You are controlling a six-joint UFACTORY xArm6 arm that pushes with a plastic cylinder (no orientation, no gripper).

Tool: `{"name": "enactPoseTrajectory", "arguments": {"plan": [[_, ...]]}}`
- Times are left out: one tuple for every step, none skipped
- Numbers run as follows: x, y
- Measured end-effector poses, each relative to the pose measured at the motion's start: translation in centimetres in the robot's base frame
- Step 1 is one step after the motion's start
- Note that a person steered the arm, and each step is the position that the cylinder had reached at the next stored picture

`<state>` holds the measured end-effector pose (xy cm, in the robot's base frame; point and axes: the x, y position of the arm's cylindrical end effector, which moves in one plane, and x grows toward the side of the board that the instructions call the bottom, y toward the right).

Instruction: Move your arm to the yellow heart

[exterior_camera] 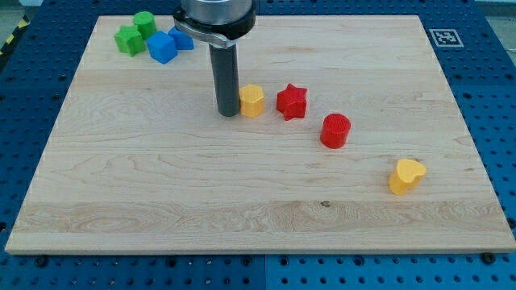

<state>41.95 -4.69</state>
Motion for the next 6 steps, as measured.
{"name": "enactPoseTrajectory", "arguments": {"plan": [[0.6, -0.7], [3.6, -1.0], [7.3, 1.9], [12.5, 6.7], [15.0, 14.6], [15.4, 23.3]]}}
